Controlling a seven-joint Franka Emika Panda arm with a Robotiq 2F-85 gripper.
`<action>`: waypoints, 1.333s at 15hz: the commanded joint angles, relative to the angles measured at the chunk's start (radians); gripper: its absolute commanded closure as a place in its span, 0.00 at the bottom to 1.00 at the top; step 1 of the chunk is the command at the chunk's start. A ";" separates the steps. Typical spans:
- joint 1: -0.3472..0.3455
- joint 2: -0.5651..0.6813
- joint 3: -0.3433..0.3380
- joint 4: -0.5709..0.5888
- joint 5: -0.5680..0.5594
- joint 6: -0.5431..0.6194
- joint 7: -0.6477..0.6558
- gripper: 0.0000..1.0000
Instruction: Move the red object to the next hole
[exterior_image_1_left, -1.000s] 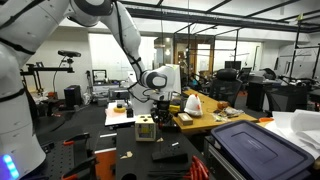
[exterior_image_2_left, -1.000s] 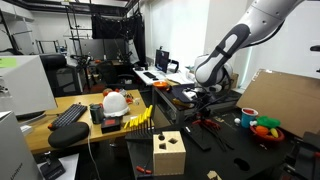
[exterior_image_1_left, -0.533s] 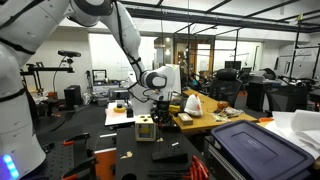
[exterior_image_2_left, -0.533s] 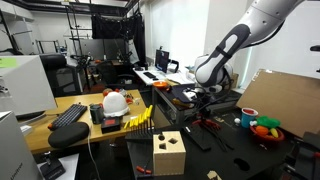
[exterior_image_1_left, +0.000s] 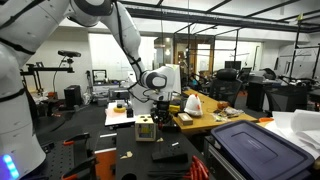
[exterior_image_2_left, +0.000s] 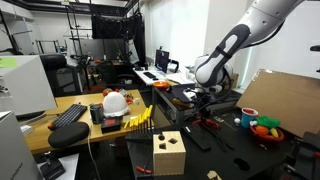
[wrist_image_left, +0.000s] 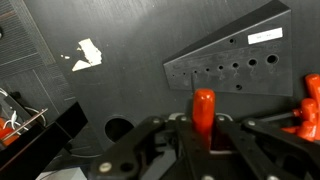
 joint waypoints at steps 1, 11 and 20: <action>0.008 -0.025 -0.005 -0.033 -0.002 0.041 0.032 0.98; 0.005 -0.019 -0.004 -0.028 -0.002 0.035 0.026 0.98; 0.001 -0.005 -0.006 -0.018 -0.001 0.031 0.023 0.98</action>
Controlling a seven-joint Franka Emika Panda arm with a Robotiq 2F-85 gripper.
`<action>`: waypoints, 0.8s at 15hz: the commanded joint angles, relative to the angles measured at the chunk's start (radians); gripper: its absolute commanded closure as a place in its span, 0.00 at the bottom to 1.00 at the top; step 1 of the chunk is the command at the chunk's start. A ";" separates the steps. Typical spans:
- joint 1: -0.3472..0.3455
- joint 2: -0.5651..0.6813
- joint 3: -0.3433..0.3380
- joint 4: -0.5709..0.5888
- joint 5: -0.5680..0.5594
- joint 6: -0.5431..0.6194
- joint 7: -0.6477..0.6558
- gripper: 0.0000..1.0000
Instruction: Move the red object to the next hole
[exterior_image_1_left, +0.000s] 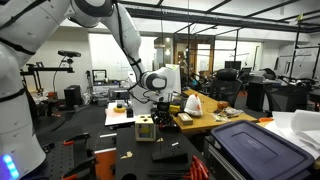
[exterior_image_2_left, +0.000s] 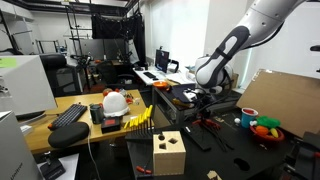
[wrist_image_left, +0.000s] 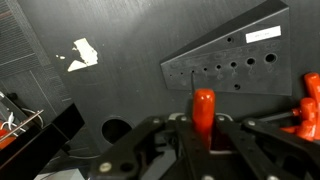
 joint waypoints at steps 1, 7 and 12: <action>0.002 -0.017 -0.002 -0.019 0.000 0.016 0.023 0.98; 0.004 -0.028 -0.002 -0.027 -0.001 0.024 0.021 0.98; 0.002 -0.026 0.000 -0.024 0.002 0.023 0.020 0.98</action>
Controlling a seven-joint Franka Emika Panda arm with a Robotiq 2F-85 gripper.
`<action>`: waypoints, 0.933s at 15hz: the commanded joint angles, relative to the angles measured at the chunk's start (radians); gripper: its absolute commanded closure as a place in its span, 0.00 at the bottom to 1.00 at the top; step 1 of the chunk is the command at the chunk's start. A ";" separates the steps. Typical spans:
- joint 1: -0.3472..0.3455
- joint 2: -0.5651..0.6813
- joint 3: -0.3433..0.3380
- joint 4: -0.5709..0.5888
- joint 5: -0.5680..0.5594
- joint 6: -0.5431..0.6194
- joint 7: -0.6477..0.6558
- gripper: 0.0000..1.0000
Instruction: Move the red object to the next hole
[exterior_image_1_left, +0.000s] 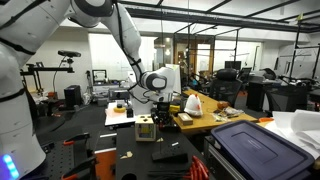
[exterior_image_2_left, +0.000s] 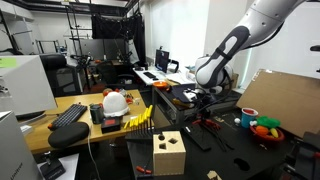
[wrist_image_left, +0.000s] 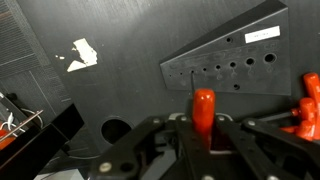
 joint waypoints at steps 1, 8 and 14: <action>0.002 -0.025 0.000 -0.024 0.002 0.021 0.020 0.98; -0.001 -0.029 0.003 -0.030 0.009 0.036 0.019 0.98; -0.003 -0.030 0.004 -0.034 0.011 0.045 0.018 0.98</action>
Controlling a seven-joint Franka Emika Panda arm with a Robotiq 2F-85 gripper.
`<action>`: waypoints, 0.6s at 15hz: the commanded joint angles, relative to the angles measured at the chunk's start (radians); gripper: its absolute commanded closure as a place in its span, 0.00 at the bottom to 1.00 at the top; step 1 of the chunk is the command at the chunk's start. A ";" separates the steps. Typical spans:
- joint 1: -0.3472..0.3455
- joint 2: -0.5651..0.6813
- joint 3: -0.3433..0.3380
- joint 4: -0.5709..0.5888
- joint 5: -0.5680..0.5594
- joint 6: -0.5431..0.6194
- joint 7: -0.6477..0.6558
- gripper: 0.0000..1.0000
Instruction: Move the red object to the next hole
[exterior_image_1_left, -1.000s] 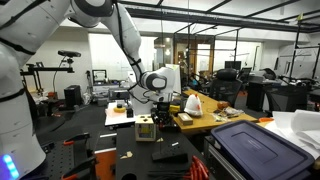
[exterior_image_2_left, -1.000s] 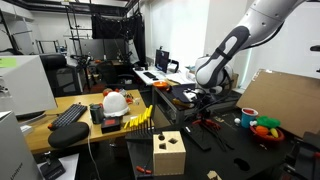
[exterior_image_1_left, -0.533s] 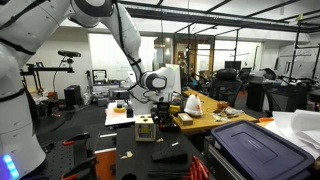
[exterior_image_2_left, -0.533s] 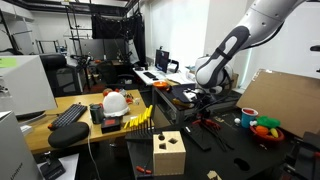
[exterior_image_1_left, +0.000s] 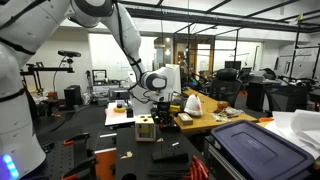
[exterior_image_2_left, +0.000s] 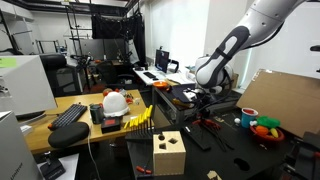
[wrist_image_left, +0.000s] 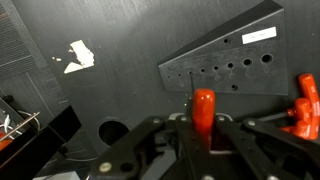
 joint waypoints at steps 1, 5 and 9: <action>-0.002 -0.030 0.004 -0.034 0.011 0.032 0.018 0.98; -0.002 -0.028 0.007 -0.035 0.012 0.035 0.016 0.98; -0.010 -0.022 0.016 -0.033 0.022 0.038 0.008 0.98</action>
